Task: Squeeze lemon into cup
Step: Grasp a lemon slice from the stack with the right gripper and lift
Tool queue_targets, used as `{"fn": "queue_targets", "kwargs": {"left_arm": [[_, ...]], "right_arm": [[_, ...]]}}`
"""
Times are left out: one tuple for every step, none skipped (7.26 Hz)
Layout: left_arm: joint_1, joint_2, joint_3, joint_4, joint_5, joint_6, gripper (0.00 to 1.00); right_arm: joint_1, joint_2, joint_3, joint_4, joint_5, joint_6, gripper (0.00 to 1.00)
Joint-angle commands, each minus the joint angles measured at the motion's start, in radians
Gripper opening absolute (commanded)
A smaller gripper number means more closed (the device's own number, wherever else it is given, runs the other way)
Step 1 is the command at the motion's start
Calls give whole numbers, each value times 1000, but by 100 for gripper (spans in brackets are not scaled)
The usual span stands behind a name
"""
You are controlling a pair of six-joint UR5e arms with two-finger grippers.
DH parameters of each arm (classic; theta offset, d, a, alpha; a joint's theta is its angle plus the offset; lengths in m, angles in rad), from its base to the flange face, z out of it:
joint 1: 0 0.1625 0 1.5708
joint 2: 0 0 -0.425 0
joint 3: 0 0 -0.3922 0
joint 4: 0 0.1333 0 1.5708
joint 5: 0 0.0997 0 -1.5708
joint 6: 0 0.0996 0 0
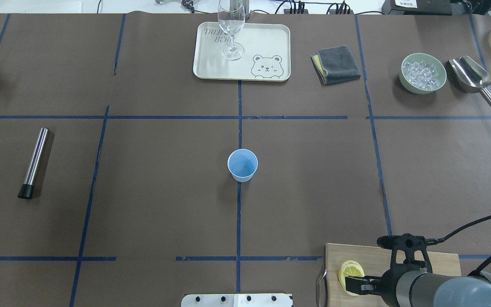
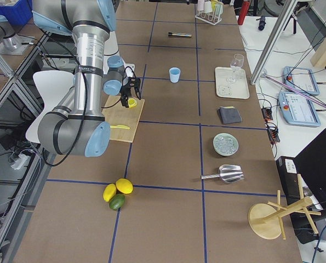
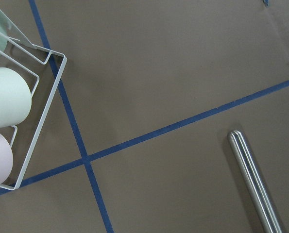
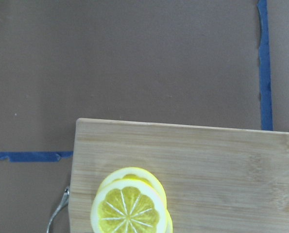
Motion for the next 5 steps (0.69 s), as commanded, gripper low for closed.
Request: {"fn": "queue_targets", "kwargs": {"left_arm": [[19, -1, -5, 1, 0, -14, 100], [19, 1, -5, 1, 0, -11, 100], [19, 1, -7, 1, 0, -10, 100], [18, 6, -10, 1, 0, -10, 100], [18, 7, -10, 1, 0, -10, 100]], "right_arm": [[-15, 74, -50, -5, -15, 15, 99], [-7, 78, -61, -3, -15, 15, 98], [5, 75, -61, -3, -12, 15, 96], [13, 75, -71, -5, -12, 15, 96], [16, 76, -81, -5, -9, 15, 96]]}}
